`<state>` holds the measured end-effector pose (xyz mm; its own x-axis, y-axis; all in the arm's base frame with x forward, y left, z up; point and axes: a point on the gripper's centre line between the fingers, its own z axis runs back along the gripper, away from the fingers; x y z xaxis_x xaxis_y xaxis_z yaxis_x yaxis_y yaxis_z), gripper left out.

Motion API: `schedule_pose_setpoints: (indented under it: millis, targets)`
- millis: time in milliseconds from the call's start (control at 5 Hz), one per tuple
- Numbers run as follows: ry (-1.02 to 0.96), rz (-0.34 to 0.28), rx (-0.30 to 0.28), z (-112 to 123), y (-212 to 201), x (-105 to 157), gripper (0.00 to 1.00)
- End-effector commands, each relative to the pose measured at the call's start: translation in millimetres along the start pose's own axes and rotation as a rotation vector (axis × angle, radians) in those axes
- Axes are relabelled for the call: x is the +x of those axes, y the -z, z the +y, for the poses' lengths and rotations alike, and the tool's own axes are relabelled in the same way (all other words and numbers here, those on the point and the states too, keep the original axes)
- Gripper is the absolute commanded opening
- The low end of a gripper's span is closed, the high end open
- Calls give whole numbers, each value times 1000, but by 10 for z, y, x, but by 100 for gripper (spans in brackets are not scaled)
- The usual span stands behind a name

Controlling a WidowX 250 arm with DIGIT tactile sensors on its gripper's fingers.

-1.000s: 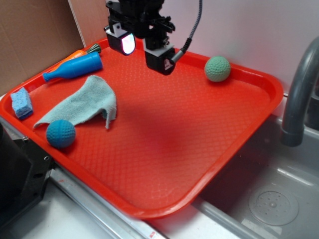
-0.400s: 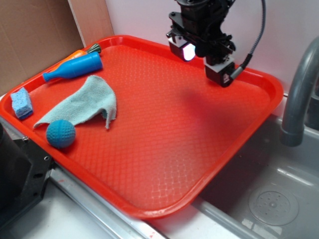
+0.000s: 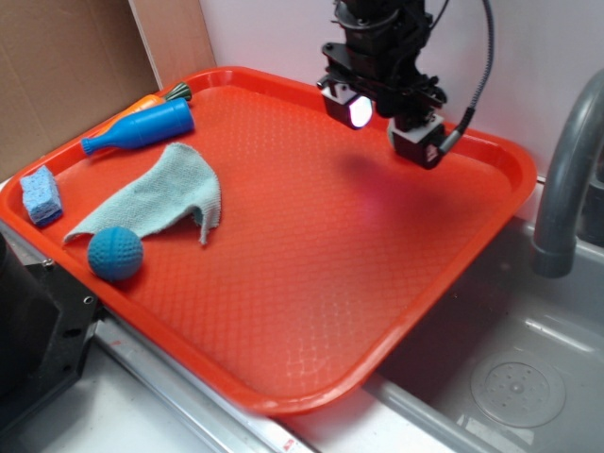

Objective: Grab the green ball.

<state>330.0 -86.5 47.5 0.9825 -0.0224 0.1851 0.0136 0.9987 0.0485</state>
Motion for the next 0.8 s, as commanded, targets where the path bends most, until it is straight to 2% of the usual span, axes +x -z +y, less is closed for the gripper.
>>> schedule_pose_setpoints:
  millis: [0,200,400,600]
  targets:
    - [84,-54,3,-253,98,495,100]
    - [79,-64,21,-222,-5,428,0]
    - [26,-9,26,-25,-311,245,0]
    - [-50,73,8,179,-641,37,0]
